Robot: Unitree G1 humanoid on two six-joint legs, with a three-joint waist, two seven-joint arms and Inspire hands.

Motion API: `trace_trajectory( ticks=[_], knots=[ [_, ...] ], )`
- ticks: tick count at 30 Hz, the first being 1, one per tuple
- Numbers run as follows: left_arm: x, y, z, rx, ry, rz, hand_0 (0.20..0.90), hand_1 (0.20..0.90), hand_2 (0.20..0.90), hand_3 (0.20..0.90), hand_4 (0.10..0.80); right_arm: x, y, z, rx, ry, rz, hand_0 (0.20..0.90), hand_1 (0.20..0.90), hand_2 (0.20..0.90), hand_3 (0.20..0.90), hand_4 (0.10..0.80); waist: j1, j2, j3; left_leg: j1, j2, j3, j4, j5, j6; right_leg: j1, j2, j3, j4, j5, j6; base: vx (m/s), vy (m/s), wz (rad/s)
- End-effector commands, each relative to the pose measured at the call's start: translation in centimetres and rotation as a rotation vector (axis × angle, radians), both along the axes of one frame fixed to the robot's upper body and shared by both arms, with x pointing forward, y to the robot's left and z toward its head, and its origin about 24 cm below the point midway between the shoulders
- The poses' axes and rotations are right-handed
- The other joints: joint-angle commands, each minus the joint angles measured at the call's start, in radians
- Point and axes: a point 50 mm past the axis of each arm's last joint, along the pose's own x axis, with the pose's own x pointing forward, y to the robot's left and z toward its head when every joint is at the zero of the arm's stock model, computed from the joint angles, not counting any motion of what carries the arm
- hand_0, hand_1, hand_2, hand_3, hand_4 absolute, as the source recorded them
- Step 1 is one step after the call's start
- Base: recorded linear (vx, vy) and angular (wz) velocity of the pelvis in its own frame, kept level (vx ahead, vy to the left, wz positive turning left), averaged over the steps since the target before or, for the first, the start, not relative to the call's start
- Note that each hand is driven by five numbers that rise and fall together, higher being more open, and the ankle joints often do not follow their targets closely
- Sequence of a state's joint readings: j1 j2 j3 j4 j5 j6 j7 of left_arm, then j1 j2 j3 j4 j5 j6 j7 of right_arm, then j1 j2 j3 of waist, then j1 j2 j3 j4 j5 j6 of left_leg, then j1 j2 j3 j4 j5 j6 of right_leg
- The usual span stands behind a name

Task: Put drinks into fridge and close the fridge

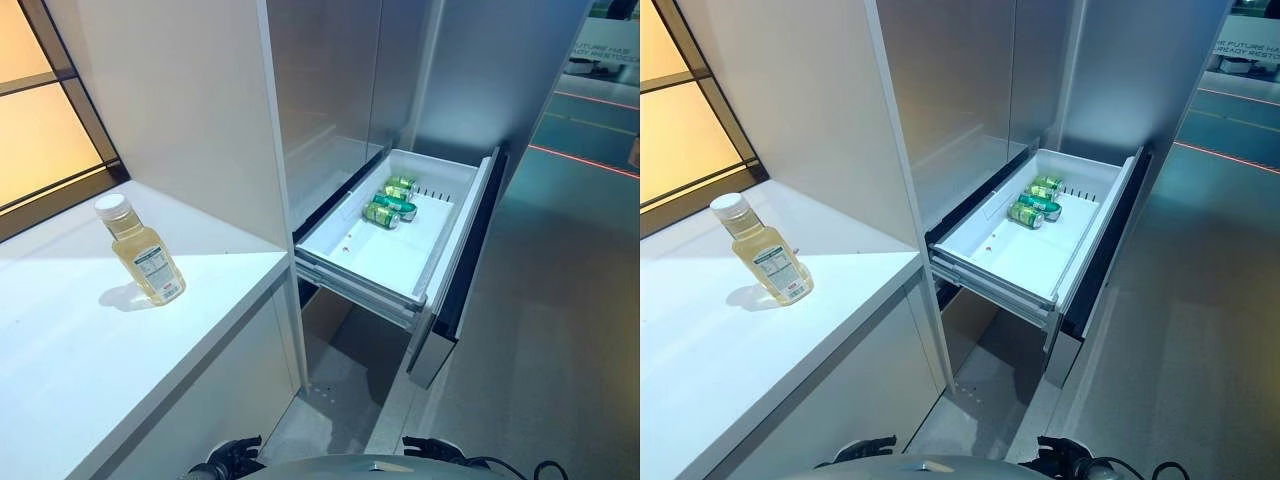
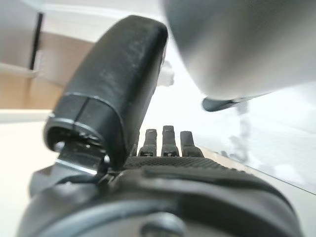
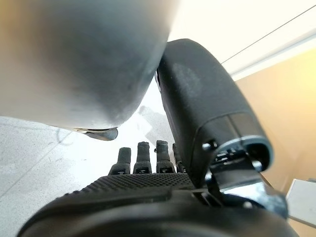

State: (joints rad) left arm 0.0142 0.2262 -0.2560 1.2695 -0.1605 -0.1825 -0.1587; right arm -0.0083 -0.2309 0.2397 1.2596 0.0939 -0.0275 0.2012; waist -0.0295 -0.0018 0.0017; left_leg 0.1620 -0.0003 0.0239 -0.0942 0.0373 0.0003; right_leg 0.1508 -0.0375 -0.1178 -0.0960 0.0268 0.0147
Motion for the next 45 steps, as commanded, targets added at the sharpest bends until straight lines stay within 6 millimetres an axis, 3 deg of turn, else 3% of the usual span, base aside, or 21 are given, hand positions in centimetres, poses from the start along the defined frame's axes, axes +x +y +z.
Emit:
trace_trajectory(
  ticks=[1, 7, 10, 14, 17, 20, 23, 26, 30, 33, 38, 45],
  knots=[
    [5.8, -0.9, 2.0, -0.043, -0.246, -0.063, 0.9, 0.9, 0.9, 0.9, 0.8, 1.3, -1.0, 0.4, -0.014, 0.004, 0.043, 0.9, 0.9, 0.9, 0.9, 0.8, 0.028, 0.004, 0.039, 0.014, -0.021, 0.098, 0.007, -0.068, 0.021, -0.007, -0.009, -0.012, 0.027, -0.005, 0.039, -0.034, -0.004, 0.0],
    [8.7, -3.6, 4.0, -0.292, -0.294, -0.338, 0.9, 0.9, 0.9, 0.9, 0.8, 2.1, -1.8, 0.7, -0.041, -0.008, 0.066, 0.9, 0.9, 0.9, 0.9, 0.8, 0.019, 0.032, 0.055, 0.011, -0.018, 0.097, 0.007, -0.061, 0.018, -0.014, -0.008, -0.009, 0.034, -0.002, 0.04, -0.027, 0.042, 0.0],
    [11.6, -5.2, 7.4, -0.532, -0.346, -0.403, 0.9, 0.9, 0.9, 0.9, 0.8, 2.4, -2.3, 0.9, -0.056, -0.012, 0.079, 0.9, 0.9, 0.9, 0.9, 0.8, 0.016, 0.048, 0.057, 0.01, -0.017, 0.097, 0.007, -0.062, 0.018, -0.017, -0.009, -0.005, 0.036, -0.003, 0.043, -0.017, 0.05, 0.0],
    [15.6, -6.8, 16.9, -1.024, -0.497, -0.492, 0.9, 0.9, 0.9, 0.9, 0.8, 1.6, -3.1, 1.0, -0.071, -0.014, 0.059, 0.9, 0.9, 0.9, 0.9, 0.8, 0.027, 0.062, 0.055, 0.007, -0.019, 0.09, 0.007, -0.064, 0.022, -0.016, -0.015, -0.006, 0.031, 0.0, 0.047, -0.009, 0.024, 0.02],
    [16.2, -8.7, 23.9, -1.436, -0.687, -0.5, 0.9, 0.9, 0.9, 0.9, 0.8, 0.7, -3.1, 0.7, -0.068, -0.009, 0.037, 0.9, 0.9, 0.9, 0.9, 0.8, 0.039, 0.059, 0.048, 0.01, -0.021, 0.078, 0.007, -0.074, 0.026, -0.006, -0.02, -0.009, 0.024, 0.0, 0.045, 0.013, -0.006, 0.04],
    [16.2, -8.7, 28.8, -1.7, -0.938, -0.484, 0.9, 0.9, 0.9, 0.9, 0.8, -0.3, -2.1, 0.3, -0.056, 0.002, 0.024, 0.9, 0.9, 0.9, 0.9, 0.8, 0.047, 0.048, 0.042, 0.017, -0.022, 0.065, 0.007, -0.08, 0.027, 0.005, -0.021, -0.01, 0.022, -0.002, 0.041, 0.04, -0.03, 0.09],
    [16.3, -8.0, 31.8, -1.859, -1.127, -0.459, 0.9, 0.9, 0.9, 0.9, 0.8, -0.9, -1.0, -0.1, -0.045, 0.012, 0.022, 0.9, 0.9, 0.9, 0.9, 0.8, 0.05, 0.038, 0.037, 0.022, -0.023, 0.054, 0.007, -0.083, 0.026, 0.013, -0.021, -0.013, 0.021, -0.004, 0.037, 0.037, -0.04, 0.09],
    [16.5, -6.2, 35.1, -1.802, -1.46, -0.375, 0.9, 0.9, 0.9, 0.9, 0.8, -1.3, 0.1, -0.4, -0.035, 0.021, 0.023, 0.9, 0.9, 0.9, 0.9, 0.8, 0.052, 0.029, 0.034, 0.027, -0.024, 0.038, 0.007, -0.086, 0.025, 0.021, -0.021, -0.02, 0.023, -0.011, 0.032, 0.025, -0.027, 0.06],
    [15.7, -3.5, 38.2, -1.373, -1.895, -0.294, 0.9, 0.9, 0.9, 0.9, 0.8, -1.8, 0.8, -0.6, -0.03, 0.028, 0.022, 0.9, 0.9, 0.9, 0.9, 0.8, 0.065, 0.022, 0.03, 0.028, -0.026, 0.02, 0.007, -0.087, 0.024, 0.03, -0.021, -0.036, 0.021, -0.019, 0.03, 0.01, -0.012, 0.09],
    [15.0, -3.0, 39.5, -1.251, -1.991, -0.328, 0.9, 0.9, 0.9, 0.9, 0.8, -2.2, 1.1, -0.7, -0.027, 0.035, 0.023, 0.9, 0.9, 0.9, 0.9, 0.8, 0.075, 0.019, 0.024, 0.025, -0.027, 0.008, 0.007, -0.086, 0.022, 0.033, -0.02, -0.045, 0.023, -0.027, 0.027, 0.003, -0.003, 0.13],
    [14.2, -2.4, 41.4, -0.868, -2.161, -0.235, 0.9, 0.9, 0.9, 0.9, 0.8, -2.0, 1.4, -0.7, -0.022, 0.034, 0.044, 0.9, 0.9, 0.9, 0.9, 0.8, 0.099, 0.016, 0.019, 0.015, -0.028, -0.017, 0.007, -0.081, 0.018, 0.033, -0.021, -0.072, 0.03, -0.04, 0.023, -0.011, -0.001, 0.11],
    [14.8, -1.8, 41.2, -0.465, -2.17, -0.048, 0.9, 0.9, 0.9, 0.9, 0.8, -1.3, 1.7, -0.6, -0.013, 0.023, 0.061, 0.9, 0.9, 0.9, 0.9, 0.8, 0.136, 0.013, 0.022, 0.001, -0.028, -0.05, 0.007, -0.067, 0.01, 0.033, -0.025, -0.112, 0.045, -0.053, 0.016, -0.009, -0.007, 0.2]
  ],
)
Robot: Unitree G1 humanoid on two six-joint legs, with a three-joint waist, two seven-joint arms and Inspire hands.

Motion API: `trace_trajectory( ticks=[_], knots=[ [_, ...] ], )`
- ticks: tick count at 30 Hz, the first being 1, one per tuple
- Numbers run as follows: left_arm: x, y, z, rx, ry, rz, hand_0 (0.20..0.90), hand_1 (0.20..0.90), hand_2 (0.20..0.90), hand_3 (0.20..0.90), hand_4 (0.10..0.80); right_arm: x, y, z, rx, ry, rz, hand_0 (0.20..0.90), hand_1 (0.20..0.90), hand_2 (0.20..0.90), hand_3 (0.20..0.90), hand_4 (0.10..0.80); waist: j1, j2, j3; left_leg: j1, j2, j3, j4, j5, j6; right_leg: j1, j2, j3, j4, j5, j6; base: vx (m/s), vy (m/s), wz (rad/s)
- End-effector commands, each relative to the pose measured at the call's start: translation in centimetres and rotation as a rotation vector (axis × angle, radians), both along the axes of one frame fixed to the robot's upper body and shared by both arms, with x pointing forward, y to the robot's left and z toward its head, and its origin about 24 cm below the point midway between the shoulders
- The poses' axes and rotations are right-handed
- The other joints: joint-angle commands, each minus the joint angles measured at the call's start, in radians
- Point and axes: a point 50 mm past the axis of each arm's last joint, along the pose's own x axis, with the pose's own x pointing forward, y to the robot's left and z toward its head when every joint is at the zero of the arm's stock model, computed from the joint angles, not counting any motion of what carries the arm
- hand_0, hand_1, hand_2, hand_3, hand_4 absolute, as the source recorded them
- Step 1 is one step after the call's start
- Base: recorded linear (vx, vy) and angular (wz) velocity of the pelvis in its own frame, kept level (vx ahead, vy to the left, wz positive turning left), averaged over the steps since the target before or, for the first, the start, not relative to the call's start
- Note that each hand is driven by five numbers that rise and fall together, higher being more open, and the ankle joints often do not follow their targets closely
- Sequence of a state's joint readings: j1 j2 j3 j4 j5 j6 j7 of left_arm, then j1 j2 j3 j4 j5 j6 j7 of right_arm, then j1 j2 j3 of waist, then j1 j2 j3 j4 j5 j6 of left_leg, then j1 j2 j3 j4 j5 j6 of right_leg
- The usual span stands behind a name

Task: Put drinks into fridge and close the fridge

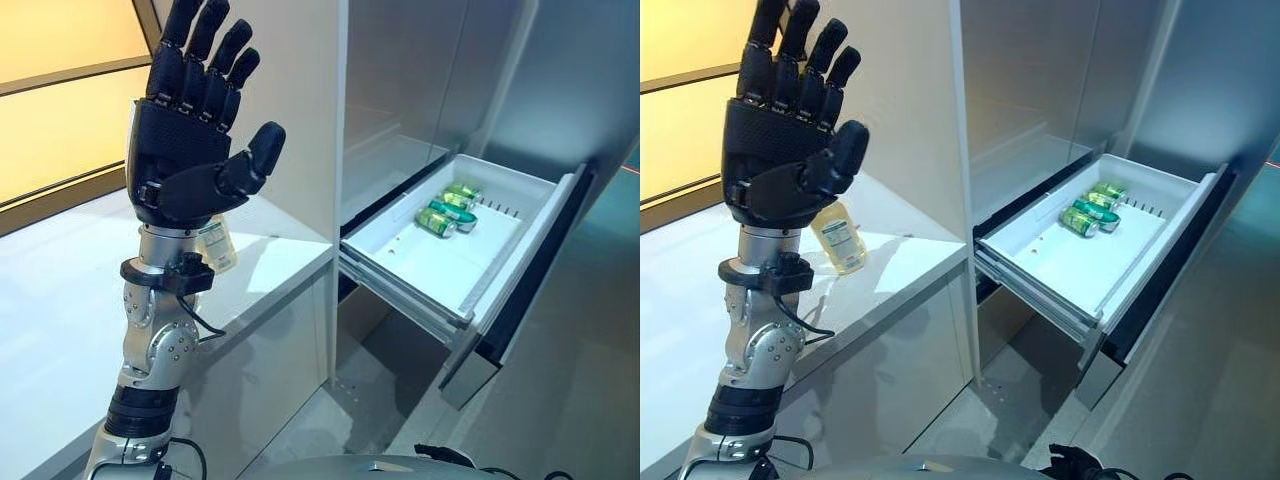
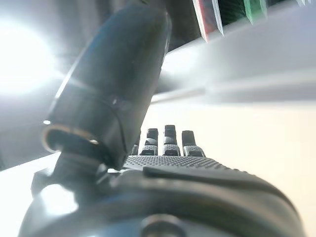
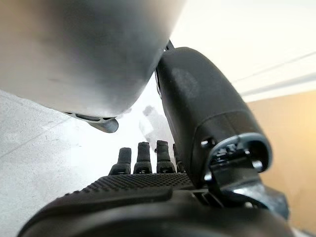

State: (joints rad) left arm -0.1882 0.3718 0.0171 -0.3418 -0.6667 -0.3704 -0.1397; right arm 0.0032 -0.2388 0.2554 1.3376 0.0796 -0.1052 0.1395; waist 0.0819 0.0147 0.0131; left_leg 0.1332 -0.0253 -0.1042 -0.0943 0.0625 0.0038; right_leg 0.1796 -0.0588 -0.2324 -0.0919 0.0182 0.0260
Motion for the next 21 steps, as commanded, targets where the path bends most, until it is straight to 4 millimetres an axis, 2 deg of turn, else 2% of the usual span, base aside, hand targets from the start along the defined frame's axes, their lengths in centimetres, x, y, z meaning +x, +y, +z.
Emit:
trace_trajectory(
  ticks=[1, 9, 21],
  knots=[
    [-0.3, 0.9, 4.1, 0.039, -0.172, 0.215, 0.9, 0.9, 0.9, 0.9, 0.8, 0.4, 2.6, -0.4, 0.063, 0.021, 0.054, 0.9, 0.9, 0.9, 0.9, 0.8, 0.029, -0.003, 0.012, 0.027, -0.002, 0.074, 0.007, -0.09, 0.005, 0.004, -0.005, -0.003, 0.044, -0.046, 0.004, -0.007, -0.008, 0.16],
    [0.9, 2.7, 2.2, 0.091, -0.042, 0.458, 0.9, 0.9, 0.9, 0.9, 0.8, 0.9, 2.0, -0.3, 0.063, 0.014, 0.04, 0.9, 0.9, 0.9, 0.9, 0.8, 0.049, 0.001, 0.02, 0.023, 0.002, 0.06, 0.007, -0.08, -0.001, 0.006, -0.01, -0.027, 0.059, -0.058, 0.0, -0.007, 0.0, 0.1],
    [2.0, 3.9, -0.9, 0.106, 0.121, 0.522, 0.9, 0.9, 0.9, 0.9, 0.8, 0.5, 0.8, -0.1, 0.046, 0.033, 0.035, 0.9, 0.9, 0.9, 0.9, 0.8, 0.035, 0.009, 0.018, 0.035, 0.005, 0.079, 0.007, -0.081, -0.003, 0.014, -0.008, -0.012, 0.058, -0.059, 0.001, -0.001, 0.003, 0.01]
  ],
)
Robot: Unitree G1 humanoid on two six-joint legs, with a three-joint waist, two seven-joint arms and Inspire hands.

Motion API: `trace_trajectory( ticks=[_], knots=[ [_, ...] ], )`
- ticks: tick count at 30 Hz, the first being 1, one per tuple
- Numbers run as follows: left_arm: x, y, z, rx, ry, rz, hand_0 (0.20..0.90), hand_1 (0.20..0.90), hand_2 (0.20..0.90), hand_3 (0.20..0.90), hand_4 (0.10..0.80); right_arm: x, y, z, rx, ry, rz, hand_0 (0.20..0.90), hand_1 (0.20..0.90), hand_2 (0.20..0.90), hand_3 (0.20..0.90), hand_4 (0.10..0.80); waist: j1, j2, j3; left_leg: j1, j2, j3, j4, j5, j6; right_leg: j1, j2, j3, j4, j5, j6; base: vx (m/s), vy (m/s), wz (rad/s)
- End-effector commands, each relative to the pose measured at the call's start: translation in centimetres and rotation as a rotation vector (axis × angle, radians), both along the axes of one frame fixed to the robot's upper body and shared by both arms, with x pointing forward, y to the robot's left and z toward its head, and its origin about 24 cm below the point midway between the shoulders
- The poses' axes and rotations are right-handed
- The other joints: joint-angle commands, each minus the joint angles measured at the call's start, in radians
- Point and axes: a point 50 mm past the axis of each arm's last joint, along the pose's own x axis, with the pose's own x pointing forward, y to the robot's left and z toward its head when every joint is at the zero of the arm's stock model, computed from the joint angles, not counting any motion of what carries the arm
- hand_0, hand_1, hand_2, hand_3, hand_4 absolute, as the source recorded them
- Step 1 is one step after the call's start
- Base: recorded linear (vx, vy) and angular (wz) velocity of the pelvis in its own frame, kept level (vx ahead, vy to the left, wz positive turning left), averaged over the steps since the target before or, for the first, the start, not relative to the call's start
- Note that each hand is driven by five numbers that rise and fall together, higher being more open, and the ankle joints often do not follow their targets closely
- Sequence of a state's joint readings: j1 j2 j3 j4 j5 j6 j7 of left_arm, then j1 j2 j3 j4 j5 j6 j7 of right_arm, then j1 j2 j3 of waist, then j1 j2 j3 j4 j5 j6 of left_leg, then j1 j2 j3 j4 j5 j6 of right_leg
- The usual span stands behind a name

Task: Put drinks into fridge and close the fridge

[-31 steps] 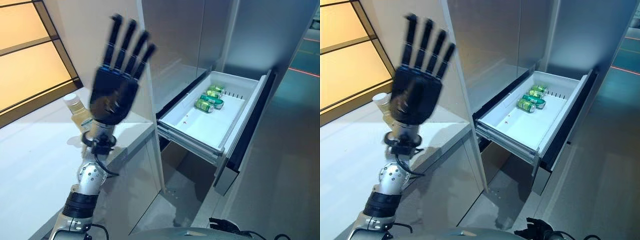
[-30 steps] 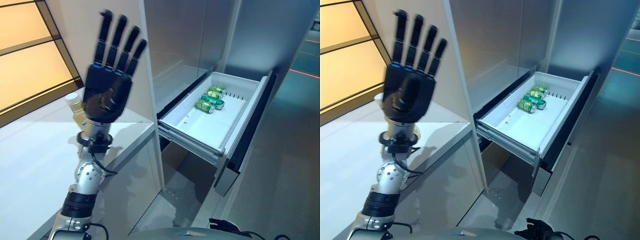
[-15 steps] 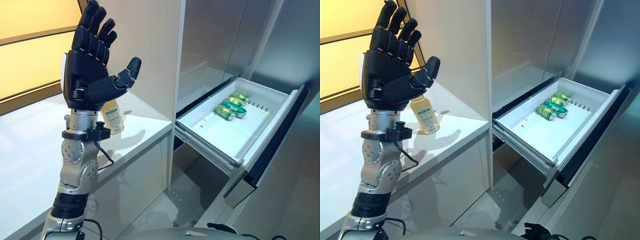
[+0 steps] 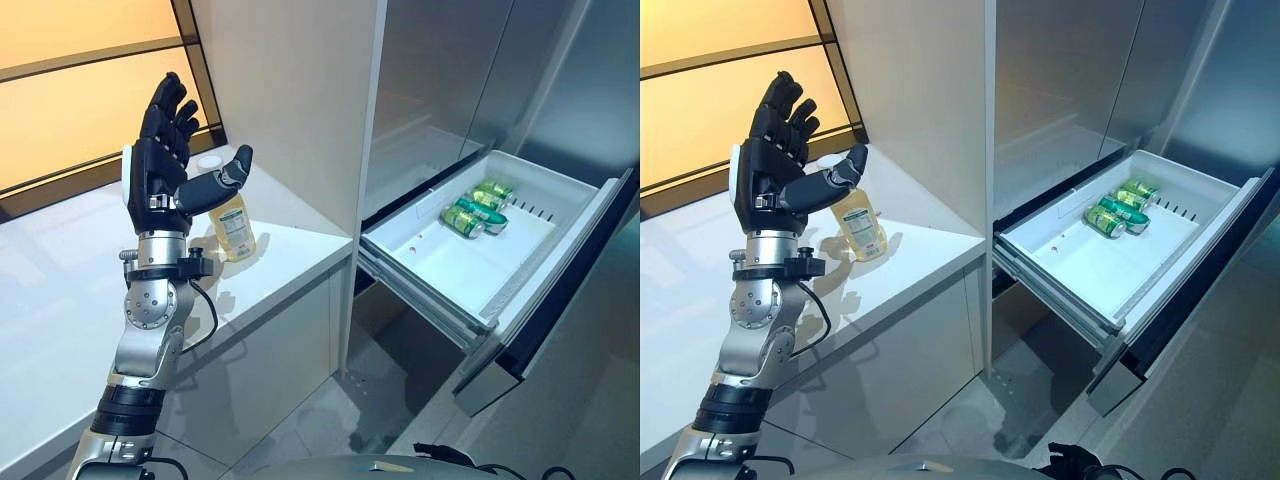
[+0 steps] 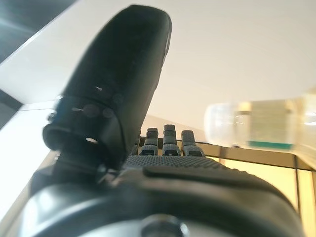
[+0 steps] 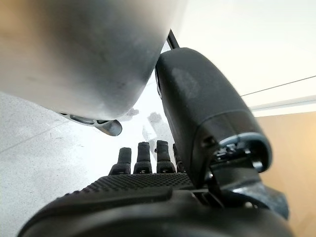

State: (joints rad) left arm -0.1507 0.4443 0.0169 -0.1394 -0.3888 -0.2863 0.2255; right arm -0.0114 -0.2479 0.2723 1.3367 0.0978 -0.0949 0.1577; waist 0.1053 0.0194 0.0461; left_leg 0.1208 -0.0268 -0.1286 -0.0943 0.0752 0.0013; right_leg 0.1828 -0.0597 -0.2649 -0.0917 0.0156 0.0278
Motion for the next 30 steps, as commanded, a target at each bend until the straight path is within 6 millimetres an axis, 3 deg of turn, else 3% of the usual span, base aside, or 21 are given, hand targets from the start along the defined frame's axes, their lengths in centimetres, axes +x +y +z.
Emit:
trace_trajectory(
  ticks=[1, 15, 30],
  knots=[
    [-0.2, 0.5, 3.7, 0.069, -0.183, 0.038, 0.9, 0.9, 0.9, 0.9, 0.8, 0.0, 1.0, -0.2, 0.035, 0.034, 0.032, 0.9, 0.9, 0.9, 0.9, 0.8, 0.009, 0.004, -0.015, 0.049, 0.008, 0.107, 0.007, -0.094, -0.001, 0.011, -0.007, 0.023, 0.057, -0.056, -0.001, 0.0, 0.0, 0.0],
    [0.9, 1.0, 0.3, 0.027, -0.008, 0.079, 0.9, 0.9, 0.9, 0.9, 0.8, 0.1, 0.5, -0.1, 0.032, 0.041, 0.056, 0.9, 0.9, 0.9, 0.9, 0.8, -0.01, 0.007, -0.015, 0.063, 0.008, 0.135, 0.007, -0.097, 0.005, 0.017, -0.005, 0.05, 0.055, -0.053, 0.003, 0.002, 0.003, -0.01],
    [1.5, 1.1, -1.5, 0.007, 0.076, 0.11, 0.9, 0.9, 0.9, 0.9, 0.8, -0.1, 0.3, -0.1, 0.028, 0.048, 0.059, 0.9, 0.9, 0.9, 0.9, 0.8, -0.021, 0.01, -0.017, 0.073, 0.008, 0.157, 0.007, -0.101, 0.008, 0.022, -0.005, 0.061, 0.054, -0.05, 0.007, 0.005, 0.006, -0.03]
  ],
)
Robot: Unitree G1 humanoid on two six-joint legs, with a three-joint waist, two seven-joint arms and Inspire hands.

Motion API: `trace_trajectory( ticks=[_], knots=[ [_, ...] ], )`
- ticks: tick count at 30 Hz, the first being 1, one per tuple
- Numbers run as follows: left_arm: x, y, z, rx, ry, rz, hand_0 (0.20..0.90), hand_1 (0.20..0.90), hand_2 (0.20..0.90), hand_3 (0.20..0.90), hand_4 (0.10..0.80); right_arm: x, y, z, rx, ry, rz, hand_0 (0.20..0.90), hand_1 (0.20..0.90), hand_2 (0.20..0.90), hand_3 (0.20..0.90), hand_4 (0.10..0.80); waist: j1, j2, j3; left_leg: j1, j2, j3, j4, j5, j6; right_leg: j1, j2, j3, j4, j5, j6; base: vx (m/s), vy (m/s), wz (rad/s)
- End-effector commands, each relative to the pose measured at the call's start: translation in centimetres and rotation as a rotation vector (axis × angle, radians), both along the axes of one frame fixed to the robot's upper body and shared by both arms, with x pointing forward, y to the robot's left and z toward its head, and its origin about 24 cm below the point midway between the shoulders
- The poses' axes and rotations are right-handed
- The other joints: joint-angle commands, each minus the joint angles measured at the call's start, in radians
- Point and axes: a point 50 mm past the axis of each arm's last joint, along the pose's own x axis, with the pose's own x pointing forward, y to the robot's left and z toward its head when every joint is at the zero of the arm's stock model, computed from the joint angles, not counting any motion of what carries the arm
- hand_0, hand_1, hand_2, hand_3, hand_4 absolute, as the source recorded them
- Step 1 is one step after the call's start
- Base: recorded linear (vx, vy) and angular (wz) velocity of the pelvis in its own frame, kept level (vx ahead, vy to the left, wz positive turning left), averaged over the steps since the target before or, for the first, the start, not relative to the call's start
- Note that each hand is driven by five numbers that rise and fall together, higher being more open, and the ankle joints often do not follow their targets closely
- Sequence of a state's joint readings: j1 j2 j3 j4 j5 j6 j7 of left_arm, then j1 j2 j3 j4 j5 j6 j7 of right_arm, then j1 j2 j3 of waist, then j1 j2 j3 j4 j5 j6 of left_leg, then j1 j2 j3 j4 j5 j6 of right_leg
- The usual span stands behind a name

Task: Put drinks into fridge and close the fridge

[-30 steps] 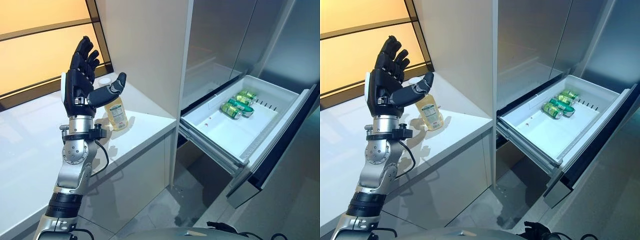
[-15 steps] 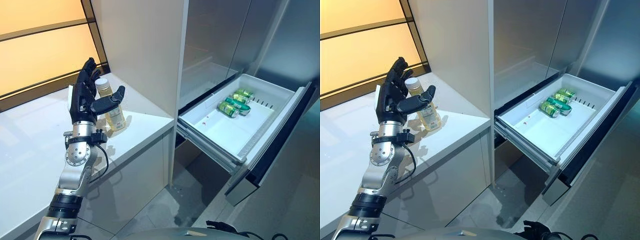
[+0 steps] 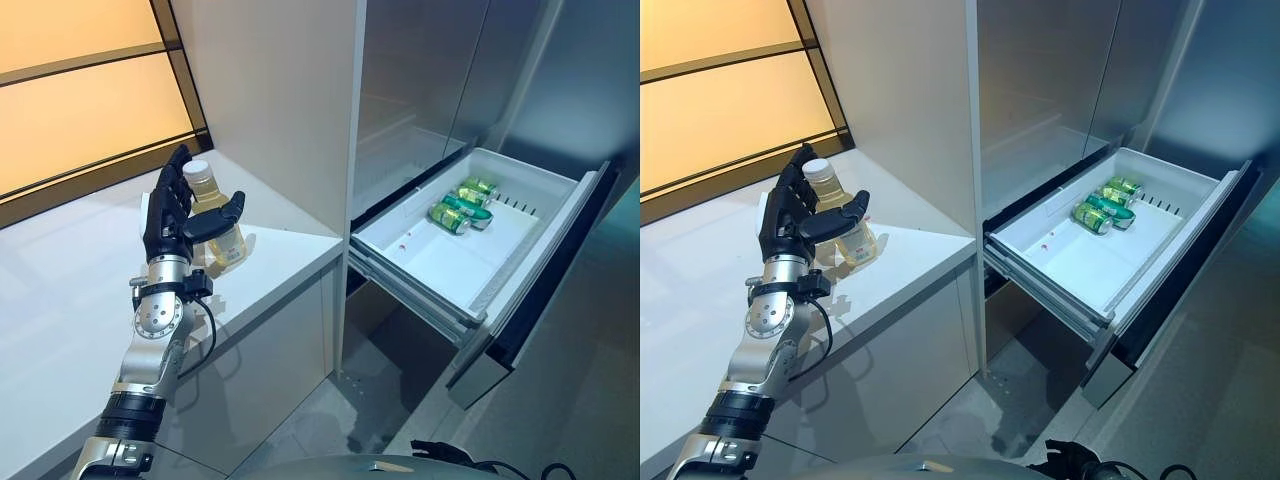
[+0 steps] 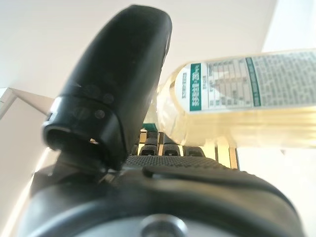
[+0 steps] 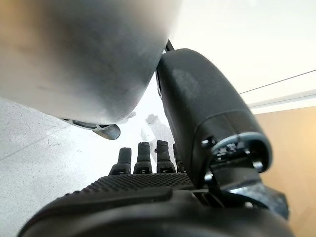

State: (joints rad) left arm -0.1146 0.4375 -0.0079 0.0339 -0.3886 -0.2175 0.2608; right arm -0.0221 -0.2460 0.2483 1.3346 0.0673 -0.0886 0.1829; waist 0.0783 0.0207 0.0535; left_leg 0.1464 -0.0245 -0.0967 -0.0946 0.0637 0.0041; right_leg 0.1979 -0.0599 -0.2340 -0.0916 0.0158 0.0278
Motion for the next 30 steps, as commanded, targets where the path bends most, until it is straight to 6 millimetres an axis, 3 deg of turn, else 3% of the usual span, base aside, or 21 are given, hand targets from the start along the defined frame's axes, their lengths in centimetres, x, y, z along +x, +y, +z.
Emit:
trace_trajectory(
  ticks=[1, 22, 23, 24, 25, 26, 30],
  knots=[
    [0.88, -0.32, 3.7, 0.038, -0.188, 0.013, 0.9, 0.9, 0.9, 0.9, 0.8, -0.52, 0.15, -0.18, 0.01, 0.049, 0.043, 0.9, 0.9, 0.9, 0.9, 0.8, 0.005, 0.009, -0.024, 0.048, 0.005, 0.126, 0.007, -0.09, 0.005, 0.006, -0.005, 0.031, 0.053, -0.05, 0.007, 0.0, 0.0, 0.0],
    [1.0, 0.14, 3.14, 0.028, -0.177, 0.058, 0.9, 0.9, 0.9, 0.9, 0.8, -1.05, 0.14, -0.26, 0.008, 0.058, 0.041, 0.9, 0.9, 0.9, 0.9, 0.8, -0.008, 0.01, -0.025, 0.054, 0.005, 0.143, 0.007, -0.095, 0.008, 0.006, -0.003, 0.046, 0.057, -0.051, 0.01, 0.003, 0.002, -0.01],
    [0.98, 0.14, 3.15, 0.025, -0.181, 0.058, 0.789, 0.789, 0.789, 0.771, 0.671, -1.06, 0.16, -0.27, 0.008, 0.058, 0.042, 0.9, 0.9, 0.9, 0.9, 0.8, -0.008, 0.01, -0.024, 0.055, 0.005, 0.143, 0.007, -0.094, 0.008, 0.006, -0.003, 0.046, 0.057, -0.051, 0.01, 0.0, 0.0, 0.0],
    [0.92, 0.16, 3.05, 0.024, -0.18, 0.059, 0.509, 0.509, 0.509, 0.444, 0.344, -1.09, 0.13, -0.27, 0.008, 0.059, 0.041, 0.9, 0.9, 0.9, 0.9, 0.8, -0.008, 0.01, -0.024, 0.055, 0.005, 0.144, 0.007, -0.094, 0.008, 0.007, -0.003, 0.046, 0.057, -0.051, 0.009, 0.0, 0.0, 0.0],
    [0.91, 0.16, 3.02, 0.024, -0.179, 0.059, 0.434, 0.434, 0.434, 0.356, 0.256, -1.11, 0.12, -0.27, 0.007, 0.059, 0.041, 0.9, 0.9, 0.9, 0.9, 0.8, -0.008, 0.01, -0.024, 0.055, 0.005, 0.144, 0.007, -0.094, 0.007, 0.007, -0.003, 0.047, 0.057, -0.052, 0.01, 0.0, 0.0, 0.0],
    [0.91, 0.11, 3.02, 0.024, -0.181, 0.059, 0.3, 0.3, 0.3, 0.2, 0.1, -1.13, 0.07, -0.26, 0.007, 0.059, 0.042, 0.9, 0.9, 0.9, 0.9, 0.8, -0.009, 0.011, -0.024, 0.055, 0.005, 0.144, 0.007, -0.095, 0.007, 0.006, -0.003, 0.047, 0.058, -0.051, 0.01, 0.0, 0.0, 0.0],
    [0.91, -0.04, 3.02, 0.03, -0.18, 0.059, 0.3, 0.3, 0.3, 0.2, 0.1, -1.08, 0.09, -0.25, 0.008, 0.059, 0.043, 0.9, 0.9, 0.9, 0.9, 0.8, -0.009, 0.012, -0.024, 0.055, 0.005, 0.145, 0.007, -0.096, 0.008, 0.006, -0.004, 0.046, 0.057, -0.052, 0.01, 0.0, 0.0, 0.0]
  ],
)
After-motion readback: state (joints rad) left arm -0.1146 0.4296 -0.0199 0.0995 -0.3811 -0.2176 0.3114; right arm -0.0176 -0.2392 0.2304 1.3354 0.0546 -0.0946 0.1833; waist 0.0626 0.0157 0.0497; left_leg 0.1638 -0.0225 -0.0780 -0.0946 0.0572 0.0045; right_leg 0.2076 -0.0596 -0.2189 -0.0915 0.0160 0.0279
